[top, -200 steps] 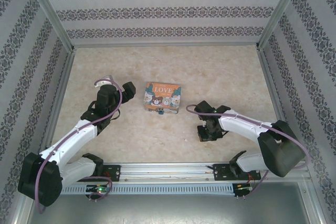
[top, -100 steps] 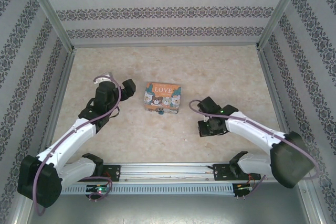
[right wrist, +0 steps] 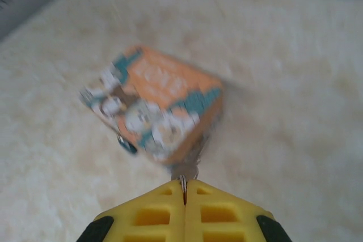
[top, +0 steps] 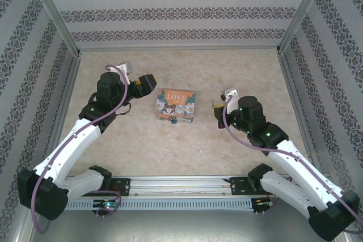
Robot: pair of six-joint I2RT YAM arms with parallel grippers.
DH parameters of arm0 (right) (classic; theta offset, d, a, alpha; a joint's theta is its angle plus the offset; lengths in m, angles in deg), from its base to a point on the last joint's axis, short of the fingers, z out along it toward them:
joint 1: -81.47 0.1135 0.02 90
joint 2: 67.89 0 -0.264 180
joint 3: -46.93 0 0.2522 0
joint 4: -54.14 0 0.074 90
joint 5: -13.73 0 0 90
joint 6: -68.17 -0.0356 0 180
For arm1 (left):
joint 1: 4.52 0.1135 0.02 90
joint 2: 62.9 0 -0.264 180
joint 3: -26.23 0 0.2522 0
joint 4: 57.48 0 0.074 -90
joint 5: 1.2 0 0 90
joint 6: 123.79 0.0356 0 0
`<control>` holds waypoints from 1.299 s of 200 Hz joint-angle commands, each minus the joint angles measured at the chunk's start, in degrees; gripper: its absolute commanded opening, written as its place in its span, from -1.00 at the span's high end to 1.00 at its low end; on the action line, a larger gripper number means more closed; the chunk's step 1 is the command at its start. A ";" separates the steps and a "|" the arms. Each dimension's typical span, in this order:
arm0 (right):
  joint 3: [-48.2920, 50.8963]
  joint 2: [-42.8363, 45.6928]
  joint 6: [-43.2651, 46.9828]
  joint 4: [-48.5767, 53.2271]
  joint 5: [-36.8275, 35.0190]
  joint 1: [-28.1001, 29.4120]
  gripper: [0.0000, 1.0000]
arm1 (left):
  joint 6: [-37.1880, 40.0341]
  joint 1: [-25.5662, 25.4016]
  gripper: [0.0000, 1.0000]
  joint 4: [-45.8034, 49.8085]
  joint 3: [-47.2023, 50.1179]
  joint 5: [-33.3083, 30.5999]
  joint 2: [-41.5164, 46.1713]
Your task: Unlock a padlock with a key
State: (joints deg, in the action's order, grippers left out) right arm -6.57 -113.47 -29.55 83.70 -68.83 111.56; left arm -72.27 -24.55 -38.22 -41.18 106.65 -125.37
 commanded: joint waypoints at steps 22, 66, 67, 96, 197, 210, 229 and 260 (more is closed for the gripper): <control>3.73 2.99 14.75 -19.37 11.70 -0.38 1.00 | -0.44 -4.61 -0.58 -2.90 -5.54 15.62 -3.28; 2.84 2.91 19.62 -21.33 17.18 -0.03 1.00 | 1.59 -10.36 -0.44 -4.64 -9.36 20.58 -7.16; 2.84 2.89 19.56 -21.42 17.26 -0.03 1.00 | 1.53 -10.46 -0.44 -4.81 -9.36 20.70 -7.28; 3.06 2.04 16.92 -24.73 18.51 0.19 1.00 | -2.86 -12.35 -0.39 -11.16 -9.33 21.80 -10.12; 3.32 -6.90 5.04 -46.46 19.48 0.24 1.00 | -46.55 -14.01 -0.42 -37.41 -0.39 7.40 -14.06; 2.73 -8.83 4.29 -48.54 19.22 0.32 1.00 | -50.67 -14.83 -0.43 -40.85 0.49 5.47 -14.65; 2.14 -11.72 3.27 -51.56 18.73 0.50 1.00 | -56.11 -15.69 -0.43 -46.37 1.63 3.58 -16.00; 1.10 -15.83 2.97 -55.38 17.35 1.25 1.00 | -60.33 -16.31 -0.44 -50.57 1.87 2.95 -18.65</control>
State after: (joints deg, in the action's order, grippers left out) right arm -3.43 -127.02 -24.96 35.28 -50.80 111.76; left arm -124.86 -39.83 -79.46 -39.76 111.85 -142.53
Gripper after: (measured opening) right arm 0.048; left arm 0.720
